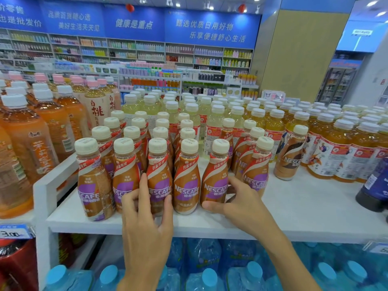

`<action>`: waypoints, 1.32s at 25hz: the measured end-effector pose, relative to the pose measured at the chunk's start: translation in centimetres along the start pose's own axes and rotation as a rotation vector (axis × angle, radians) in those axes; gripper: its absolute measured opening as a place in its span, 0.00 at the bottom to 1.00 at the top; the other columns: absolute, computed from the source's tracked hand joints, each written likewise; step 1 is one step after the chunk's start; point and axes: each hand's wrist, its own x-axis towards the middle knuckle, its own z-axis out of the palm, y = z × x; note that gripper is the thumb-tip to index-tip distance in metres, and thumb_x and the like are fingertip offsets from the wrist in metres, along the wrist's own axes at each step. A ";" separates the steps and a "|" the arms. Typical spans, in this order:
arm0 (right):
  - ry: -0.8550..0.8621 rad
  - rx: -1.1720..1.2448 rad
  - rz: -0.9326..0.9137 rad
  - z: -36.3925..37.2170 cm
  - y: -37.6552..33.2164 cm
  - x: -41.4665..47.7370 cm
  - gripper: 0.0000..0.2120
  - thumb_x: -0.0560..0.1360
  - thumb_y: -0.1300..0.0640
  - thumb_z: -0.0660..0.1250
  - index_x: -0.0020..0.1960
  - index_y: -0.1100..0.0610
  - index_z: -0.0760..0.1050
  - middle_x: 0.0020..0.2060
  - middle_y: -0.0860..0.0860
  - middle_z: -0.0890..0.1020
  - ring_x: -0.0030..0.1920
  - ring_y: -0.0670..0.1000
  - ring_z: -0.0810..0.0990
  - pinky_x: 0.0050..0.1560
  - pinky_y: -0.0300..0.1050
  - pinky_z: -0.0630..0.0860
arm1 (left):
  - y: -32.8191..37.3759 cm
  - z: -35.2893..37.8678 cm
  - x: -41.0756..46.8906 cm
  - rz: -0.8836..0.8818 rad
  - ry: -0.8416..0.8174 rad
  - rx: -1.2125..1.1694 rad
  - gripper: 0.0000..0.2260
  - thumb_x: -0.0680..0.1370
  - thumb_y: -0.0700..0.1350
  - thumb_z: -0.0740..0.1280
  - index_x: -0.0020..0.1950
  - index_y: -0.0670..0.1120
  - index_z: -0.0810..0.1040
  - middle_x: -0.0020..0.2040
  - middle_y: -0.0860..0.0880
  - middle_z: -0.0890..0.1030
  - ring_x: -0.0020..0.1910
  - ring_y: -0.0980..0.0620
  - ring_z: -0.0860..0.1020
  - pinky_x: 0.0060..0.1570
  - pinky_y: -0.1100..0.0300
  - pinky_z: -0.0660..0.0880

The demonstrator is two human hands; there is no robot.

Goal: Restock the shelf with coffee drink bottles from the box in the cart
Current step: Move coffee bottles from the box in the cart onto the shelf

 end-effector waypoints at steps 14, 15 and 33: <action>0.049 -0.049 0.018 -0.7 0.6 -1.6 0.27 0.69 0.44 0.79 0.64 0.46 0.75 0.55 0.37 0.81 0.44 0.39 0.82 0.42 0.31 0.77 | -0.1 0.0 0.0 0.023 -0.006 0.034 0.34 0.76 0.49 0.69 0.80 0.46 0.62 0.57 0.50 0.66 0.51 0.47 0.75 0.47 0.53 0.79; 0.120 -0.067 0.047 -1.6 0.7 -1.8 0.22 0.69 0.44 0.79 0.59 0.45 0.76 0.54 0.40 0.82 0.43 0.40 0.82 0.43 0.35 0.79 | -0.1 0.0 0.0 0.025 -0.005 0.037 0.34 0.76 0.49 0.69 0.80 0.46 0.62 0.57 0.50 0.66 0.50 0.47 0.74 0.47 0.54 0.78; 0.229 0.020 -0.091 -2.9 2.2 0.2 0.21 0.75 0.52 0.75 0.64 0.39 0.73 0.45 0.27 0.75 0.45 0.34 0.78 0.41 0.25 0.71 | -0.2 0.0 0.0 0.034 0.007 0.052 0.34 0.76 0.47 0.70 0.80 0.46 0.62 0.57 0.48 0.67 0.52 0.46 0.74 0.48 0.50 0.80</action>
